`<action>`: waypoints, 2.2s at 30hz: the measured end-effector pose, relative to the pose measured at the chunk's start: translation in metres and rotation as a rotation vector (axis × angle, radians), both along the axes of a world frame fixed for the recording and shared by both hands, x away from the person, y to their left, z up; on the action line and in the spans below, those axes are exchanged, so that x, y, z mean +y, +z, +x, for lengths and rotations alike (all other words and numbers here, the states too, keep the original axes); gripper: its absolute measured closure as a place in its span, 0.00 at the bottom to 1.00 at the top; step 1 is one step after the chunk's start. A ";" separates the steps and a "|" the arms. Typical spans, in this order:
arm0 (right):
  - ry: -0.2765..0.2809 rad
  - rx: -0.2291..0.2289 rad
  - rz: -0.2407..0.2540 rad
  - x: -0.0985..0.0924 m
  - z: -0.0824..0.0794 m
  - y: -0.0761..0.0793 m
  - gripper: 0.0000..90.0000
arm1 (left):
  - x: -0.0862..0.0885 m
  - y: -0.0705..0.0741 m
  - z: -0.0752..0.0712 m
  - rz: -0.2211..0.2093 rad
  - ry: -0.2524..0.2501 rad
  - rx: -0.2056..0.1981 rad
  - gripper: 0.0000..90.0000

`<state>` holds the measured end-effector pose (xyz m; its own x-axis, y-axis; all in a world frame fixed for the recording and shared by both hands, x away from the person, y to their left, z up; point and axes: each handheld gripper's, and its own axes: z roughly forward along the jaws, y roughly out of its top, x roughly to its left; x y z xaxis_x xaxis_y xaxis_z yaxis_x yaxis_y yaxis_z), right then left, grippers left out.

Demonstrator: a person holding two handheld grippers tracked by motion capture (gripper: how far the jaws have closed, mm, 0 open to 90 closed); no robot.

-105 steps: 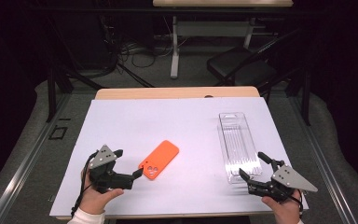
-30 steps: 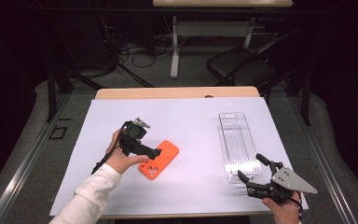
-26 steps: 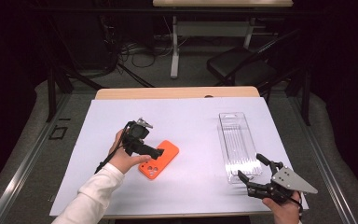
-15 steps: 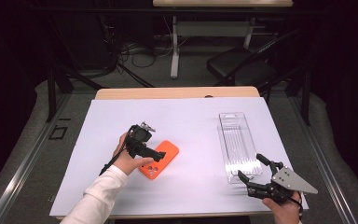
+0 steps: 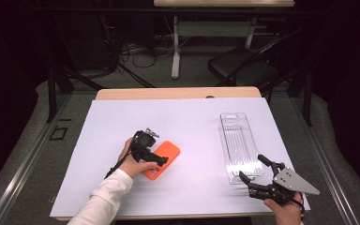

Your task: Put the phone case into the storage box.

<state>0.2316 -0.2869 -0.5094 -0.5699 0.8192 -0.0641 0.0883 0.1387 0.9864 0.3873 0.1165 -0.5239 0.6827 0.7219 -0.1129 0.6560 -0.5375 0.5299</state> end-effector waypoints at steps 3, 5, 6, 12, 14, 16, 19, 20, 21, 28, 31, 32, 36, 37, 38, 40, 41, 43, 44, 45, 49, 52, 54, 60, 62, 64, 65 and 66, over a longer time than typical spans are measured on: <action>0.001 0.000 0.000 0.000 0.000 0.000 0.16 | -0.004 -0.005 0.000 0.016 -0.009 -0.005 0.01; 0.001 0.000 0.000 0.000 0.000 0.000 0.16 | -0.005 -0.006 0.001 0.026 -0.017 -0.004 0.01; 0.000 0.000 0.000 0.000 0.000 0.000 0.16 | -0.006 -0.007 0.001 0.028 -0.013 -0.010 0.01; 0.001 0.004 0.002 0.000 0.000 0.000 0.16 | -0.010 -0.013 0.001 0.056 -0.015 -0.008 0.01; 0.001 0.001 0.001 0.000 0.000 0.000 0.16 | -0.013 -0.015 0.000 0.068 -0.016 -0.014 0.01; 0.001 0.002 0.001 0.000 0.000 0.000 0.16 | -0.014 -0.017 0.000 0.067 -0.016 -0.012 0.01; 0.000 0.003 0.002 0.000 0.000 0.000 0.16 | -0.014 -0.021 0.000 0.069 -0.014 -0.008 0.01; 0.000 0.003 0.001 0.000 0.000 0.000 0.16 | -0.014 -0.023 0.000 0.071 -0.010 -0.006 0.01; 0.000 0.003 0.001 0.000 0.000 0.000 0.16 | -0.014 -0.023 0.000 0.071 -0.010 -0.006 0.01; 0.000 0.004 0.002 0.000 0.000 -0.001 0.16 | -0.017 -0.028 0.000 0.083 0.000 -0.012 0.01; 0.001 0.003 0.001 0.001 0.000 -0.001 0.16 | -0.020 -0.029 0.000 0.084 0.000 -0.023 0.01; 0.001 0.003 0.001 0.000 0.001 -0.001 0.16 | -0.020 -0.029 0.000 0.084 0.000 -0.023 0.01; 0.001 0.004 0.002 0.000 0.000 -0.001 0.16 | -0.020 -0.029 -0.001 0.088 0.003 -0.028 0.01; 0.001 0.005 0.003 0.000 0.000 -0.001 0.16 | -0.021 -0.029 -0.001 0.089 0.005 -0.029 0.01; 0.000 0.005 0.002 0.000 0.001 -0.001 0.16 | -0.021 -0.029 -0.001 0.090 0.005 -0.030 0.01; 0.002 0.003 0.003 0.000 0.001 -0.001 0.16 | -0.020 -0.029 -0.001 0.092 0.003 -0.029 0.02; 0.002 0.004 0.003 0.001 0.001 -0.001 0.16 | -0.021 -0.029 -0.002 0.095 0.002 -0.031 0.02; 0.003 0.004 0.003 0.001 0.001 -0.001 0.16 | -0.021 -0.029 -0.002 0.096 0.001 -0.031 0.03; 0.003 0.005 0.004 0.001 0.001 -0.001 0.16 | -0.021 -0.029 -0.002 0.093 0.002 -0.029 0.03; 0.004 0.005 0.005 0.001 0.001 -0.001 0.16 | -0.021 -0.029 -0.002 0.093 0.001 -0.028 0.03; 0.006 0.003 0.004 0.001 0.001 -0.001 0.16 | -0.020 -0.028 -0.003 0.091 -0.002 -0.031 0.05; 0.006 0.003 0.006 0.000 0.001 -0.001 0.16 | -0.019 -0.028 -0.004 0.092 0.000 -0.029 0.06; 0.005 0.003 0.007 0.000 0.001 -0.001 0.16 | -0.018 -0.028 -0.004 0.091 0.002 -0.031 0.06; 0.005 0.002 0.006 0.000 0.001 -0.001 0.16 | -0.017 -0.027 -0.005 0.091 0.011 -0.026 0.07; 0.007 0.003 0.008 0.000 0.001 -0.001 0.16 | -0.017 -0.027 -0.006 0.093 0.009 -0.025 0.10; 0.010 0.002 0.010 0.000 0.001 -0.001 0.16 | -0.018 -0.026 -0.007 0.087 0.006 -0.026 0.13; 0.010 0.001 0.010 0.000 0.001 -0.001 0.16 | -0.018 -0.026 -0.007 0.089 0.005 -0.025 0.14; 0.010 0.002 0.009 0.000 0.001 -0.001 0.16 | -0.018 -0.025 -0.007 0.089 0.001 -0.028 0.15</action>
